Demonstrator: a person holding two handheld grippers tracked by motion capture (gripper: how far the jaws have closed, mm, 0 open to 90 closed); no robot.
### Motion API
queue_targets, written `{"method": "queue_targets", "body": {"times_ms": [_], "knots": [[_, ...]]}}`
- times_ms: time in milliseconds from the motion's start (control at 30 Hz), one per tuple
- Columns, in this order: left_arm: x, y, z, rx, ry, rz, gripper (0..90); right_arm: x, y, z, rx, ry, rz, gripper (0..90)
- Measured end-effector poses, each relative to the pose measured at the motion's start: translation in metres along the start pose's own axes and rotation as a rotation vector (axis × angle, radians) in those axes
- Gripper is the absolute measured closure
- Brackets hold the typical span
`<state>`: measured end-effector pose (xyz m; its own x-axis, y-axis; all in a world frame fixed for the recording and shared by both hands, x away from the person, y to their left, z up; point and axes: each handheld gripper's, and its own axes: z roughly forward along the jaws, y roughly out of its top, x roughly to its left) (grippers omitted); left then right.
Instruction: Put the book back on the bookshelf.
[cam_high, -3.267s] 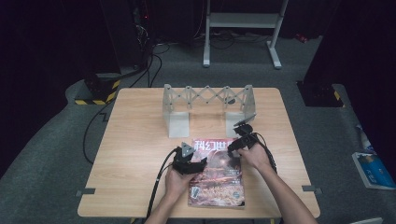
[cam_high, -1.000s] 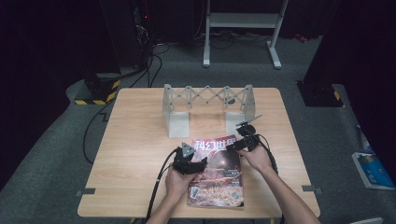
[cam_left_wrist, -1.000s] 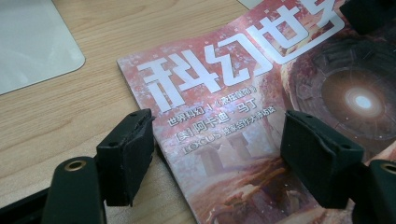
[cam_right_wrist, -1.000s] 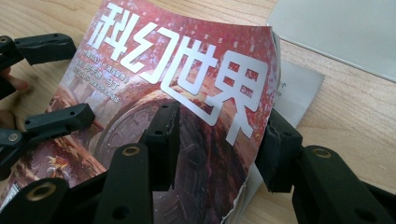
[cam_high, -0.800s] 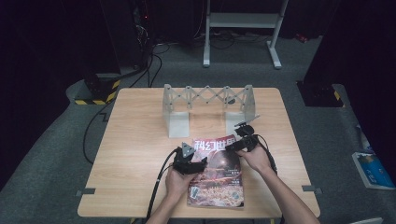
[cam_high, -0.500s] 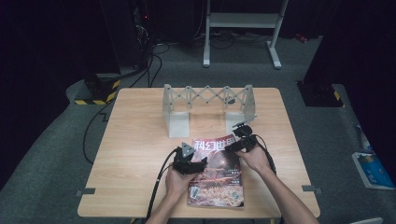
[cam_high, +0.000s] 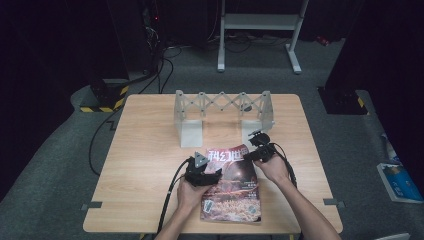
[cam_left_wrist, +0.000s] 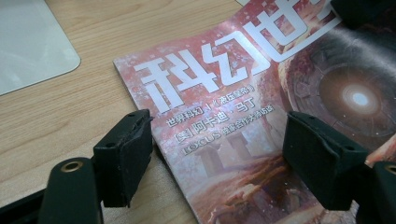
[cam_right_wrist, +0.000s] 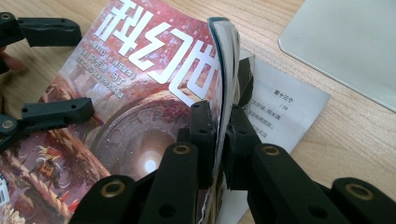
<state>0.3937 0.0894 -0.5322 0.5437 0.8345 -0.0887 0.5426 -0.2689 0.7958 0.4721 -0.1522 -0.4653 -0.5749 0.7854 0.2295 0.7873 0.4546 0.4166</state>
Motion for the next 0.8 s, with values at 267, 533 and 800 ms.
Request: {"method": "queue_targets", "body": {"times_ms": [267, 533, 800], "knots": [[0.0, 0.004, 0.002, 0.034, -0.027, 0.008, 16.7, 0.001, -0.004, -0.007, -0.052, 0.041, -0.038, 86.6], [0.002, 0.005, 0.001, 0.044, -0.055, -0.008, 13.4, 0.004, -0.007, -0.015, -0.073, 0.075, -0.082, 87.1], [0.004, 0.006, 0.001, 0.048, -0.097, -0.027, 9.0, 0.014, -0.009, -0.028, -0.11, 0.091, -0.14, 87.2]]}}
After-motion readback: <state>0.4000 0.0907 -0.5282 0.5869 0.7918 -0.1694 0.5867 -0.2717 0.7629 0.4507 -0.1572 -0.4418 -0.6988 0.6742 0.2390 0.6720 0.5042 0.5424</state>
